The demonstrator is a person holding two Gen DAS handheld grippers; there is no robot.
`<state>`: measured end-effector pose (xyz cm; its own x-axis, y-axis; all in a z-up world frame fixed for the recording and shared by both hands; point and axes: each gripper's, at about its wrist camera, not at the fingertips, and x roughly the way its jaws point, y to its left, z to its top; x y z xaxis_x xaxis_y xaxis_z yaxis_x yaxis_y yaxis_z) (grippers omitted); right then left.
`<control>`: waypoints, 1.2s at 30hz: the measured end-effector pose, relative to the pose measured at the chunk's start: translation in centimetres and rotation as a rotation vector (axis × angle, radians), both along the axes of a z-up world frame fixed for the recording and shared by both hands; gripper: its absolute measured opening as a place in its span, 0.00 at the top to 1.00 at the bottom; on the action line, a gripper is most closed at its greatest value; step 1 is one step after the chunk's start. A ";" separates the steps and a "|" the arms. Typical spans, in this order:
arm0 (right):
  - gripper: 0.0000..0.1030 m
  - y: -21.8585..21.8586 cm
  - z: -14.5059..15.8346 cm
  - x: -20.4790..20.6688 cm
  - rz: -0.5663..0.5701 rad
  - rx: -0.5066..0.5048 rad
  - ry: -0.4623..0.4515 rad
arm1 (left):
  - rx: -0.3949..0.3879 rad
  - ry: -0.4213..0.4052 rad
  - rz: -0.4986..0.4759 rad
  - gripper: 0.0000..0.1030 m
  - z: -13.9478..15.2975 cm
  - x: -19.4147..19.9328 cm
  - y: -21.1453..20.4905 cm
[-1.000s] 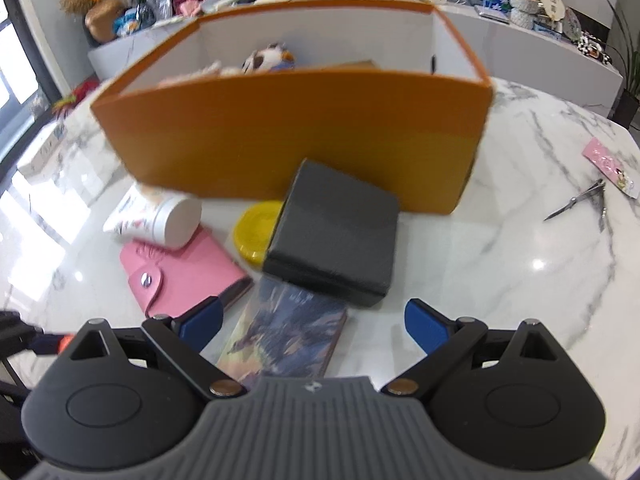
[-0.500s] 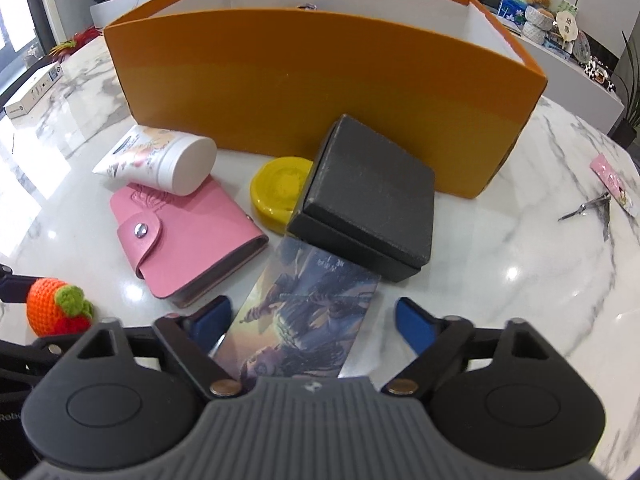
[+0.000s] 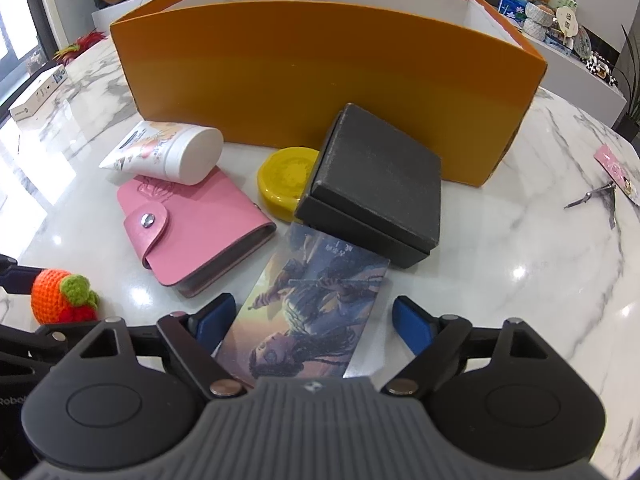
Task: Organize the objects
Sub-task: 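Hold the orange fruit in the left tool while the right tool approaches the photo card box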
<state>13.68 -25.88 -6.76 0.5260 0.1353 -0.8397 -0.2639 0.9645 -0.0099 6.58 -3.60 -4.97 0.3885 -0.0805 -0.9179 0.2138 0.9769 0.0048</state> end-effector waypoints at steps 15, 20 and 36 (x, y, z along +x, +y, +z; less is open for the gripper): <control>0.01 -0.4 -1.2 -0.7 -0.056 0.029 -0.092 | 0.002 -0.011 0.017 0.32 0.0 0.0 0.1; 0.01 -0.2 -1.6 -0.8 -0.060 0.034 -0.123 | 0.005 -0.014 0.020 0.28 -0.1 0.0 0.2; 0.01 0.2 -1.4 -2.3 -0.088 0.037 -0.147 | -0.004 -0.015 0.069 0.14 -0.4 0.2 0.8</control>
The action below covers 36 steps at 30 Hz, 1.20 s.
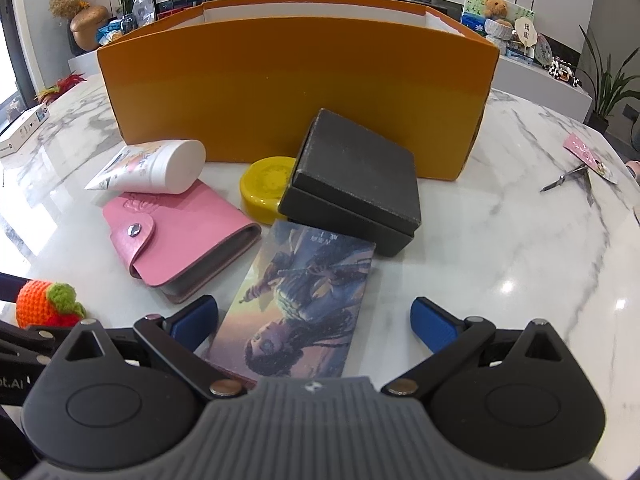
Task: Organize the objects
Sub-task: 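Hold the orange fruit in the left tool while the right tool approaches the photo card box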
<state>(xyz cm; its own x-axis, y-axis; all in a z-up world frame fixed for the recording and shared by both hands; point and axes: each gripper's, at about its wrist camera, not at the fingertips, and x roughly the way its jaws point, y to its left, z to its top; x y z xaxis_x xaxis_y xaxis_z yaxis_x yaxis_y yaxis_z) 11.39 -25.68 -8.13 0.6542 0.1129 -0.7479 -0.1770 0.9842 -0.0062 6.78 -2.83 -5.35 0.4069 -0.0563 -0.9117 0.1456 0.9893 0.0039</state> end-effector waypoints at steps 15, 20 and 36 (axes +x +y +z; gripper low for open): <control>0.01 0.2 -0.6 -1.2 -0.027 0.008 -0.051 | 0.002 -0.021 0.026 0.11 0.0 -0.6 -0.3; 0.01 0.1 -0.6 -1.2 -0.027 0.008 -0.049 | -0.001 -0.025 0.031 0.10 0.0 -0.7 -0.4; 0.01 0.0 -0.4 -1.0 -0.022 0.006 -0.040 | -0.002 -0.024 0.029 0.09 0.0 -0.7 -0.3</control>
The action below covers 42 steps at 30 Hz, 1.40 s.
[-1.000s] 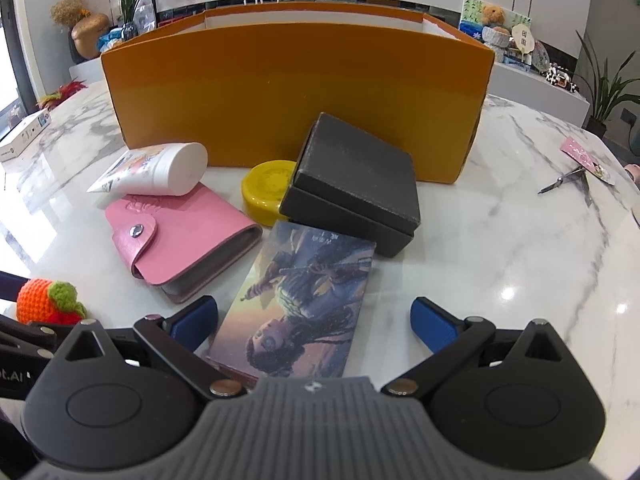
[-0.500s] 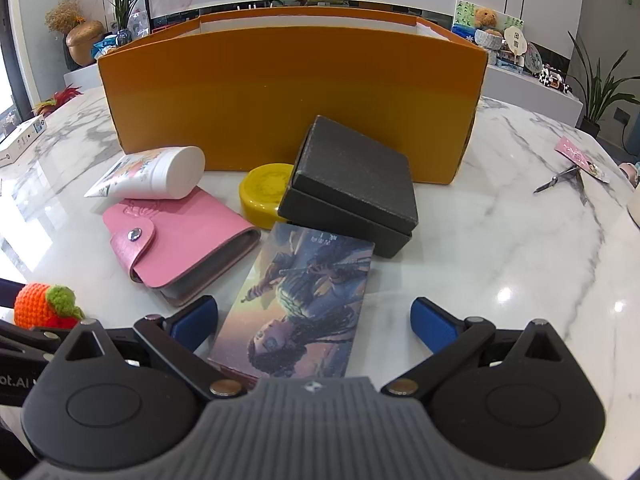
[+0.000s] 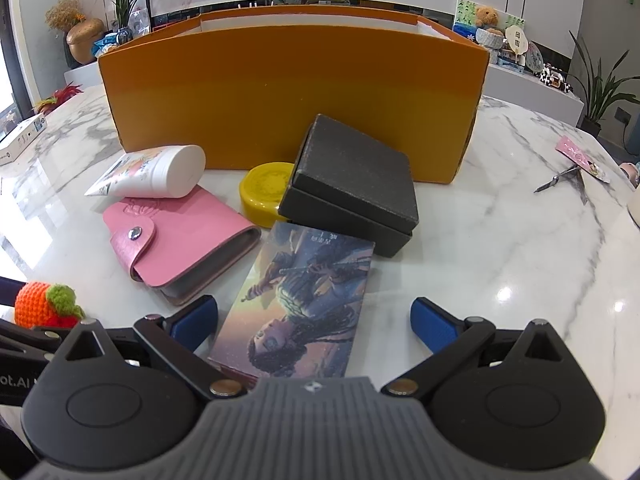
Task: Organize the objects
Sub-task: 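Hold the orange fruit in the left tool while the right tool approaches the photo card box, then close the right tool on the boxed photo card set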
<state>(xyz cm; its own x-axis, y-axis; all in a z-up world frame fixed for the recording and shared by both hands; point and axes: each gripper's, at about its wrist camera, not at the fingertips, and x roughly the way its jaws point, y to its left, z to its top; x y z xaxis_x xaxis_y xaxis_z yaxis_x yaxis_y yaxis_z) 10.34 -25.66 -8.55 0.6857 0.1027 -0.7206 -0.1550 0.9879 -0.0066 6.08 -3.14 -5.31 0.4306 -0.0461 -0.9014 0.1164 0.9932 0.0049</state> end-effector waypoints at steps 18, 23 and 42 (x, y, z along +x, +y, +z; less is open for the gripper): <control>0.19 -0.5 0.5 -1.0 0.011 -0.005 0.007 | 0.000 -0.006 -0.017 0.17 0.1 0.1 -0.3; 0.35 -0.3 0.8 -1.3 0.026 -0.011 0.006 | -0.001 -0.011 -0.023 0.22 0.2 0.1 -0.3; 0.39 -1.1 2.5 -2.3 0.061 0.031 0.037 | -0.013 -0.027 -0.041 0.42 1.1 0.0 -0.2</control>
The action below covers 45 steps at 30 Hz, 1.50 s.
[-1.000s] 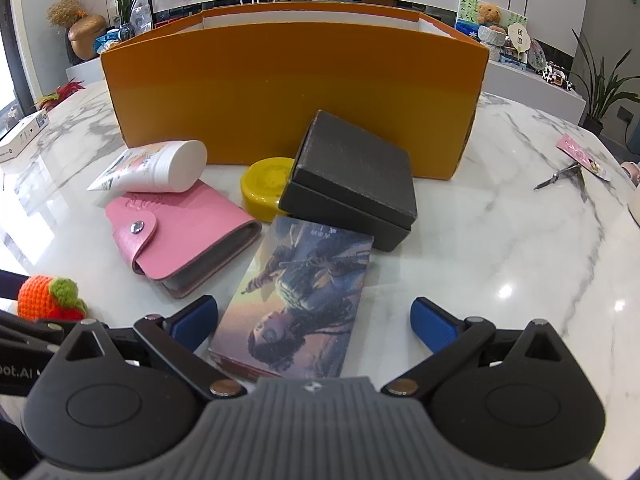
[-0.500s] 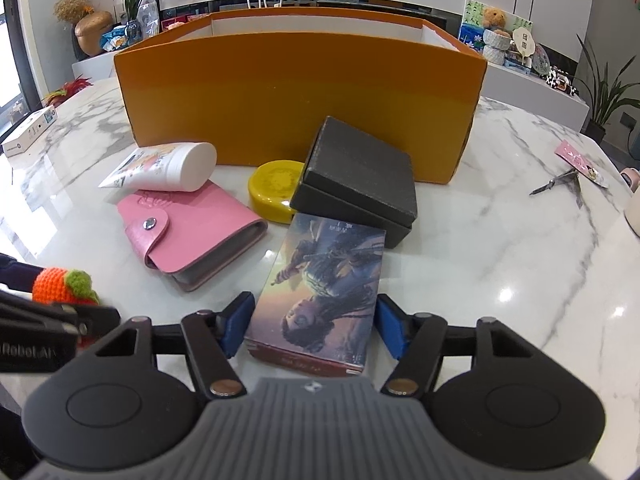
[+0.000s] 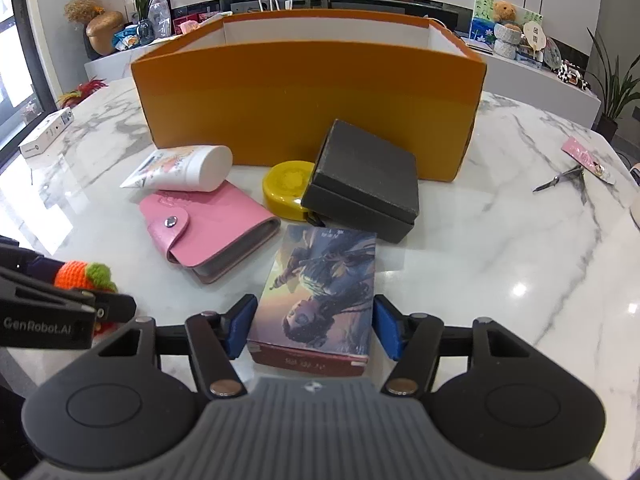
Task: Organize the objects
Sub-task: 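Close the right tool on the boxed photo card set, then lift and carry the orange fruit and photo card box over the orange box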
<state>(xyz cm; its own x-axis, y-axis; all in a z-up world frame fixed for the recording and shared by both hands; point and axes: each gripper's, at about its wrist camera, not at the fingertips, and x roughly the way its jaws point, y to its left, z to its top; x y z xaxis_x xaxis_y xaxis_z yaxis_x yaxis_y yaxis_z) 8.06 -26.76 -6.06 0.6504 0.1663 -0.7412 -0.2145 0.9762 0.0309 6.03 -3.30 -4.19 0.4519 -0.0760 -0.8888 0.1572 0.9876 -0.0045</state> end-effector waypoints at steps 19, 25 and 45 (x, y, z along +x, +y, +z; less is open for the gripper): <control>0.41 -2.3 2.8 -1.4 -0.039 0.201 0.032 | -0.034 -0.059 0.015 0.42 2.4 -0.2 0.8; 0.41 -2.9 3.9 -1.6 -0.050 0.260 0.019 | -0.040 -0.063 0.016 0.42 2.7 -0.2 1.0; 0.41 -6.4 13.5 -0.1 -0.076 0.544 -0.181 | -0.140 -0.310 0.041 0.42 14.1 2.4 1.1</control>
<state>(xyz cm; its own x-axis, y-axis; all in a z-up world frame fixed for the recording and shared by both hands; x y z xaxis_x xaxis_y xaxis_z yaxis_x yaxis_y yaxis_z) 7.99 -33.14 7.41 0.7839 0.4398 -0.4383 -0.1926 0.8433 0.5018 8.42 -2.22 9.92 0.7043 -0.1632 -0.6909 0.1320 0.9863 -0.0984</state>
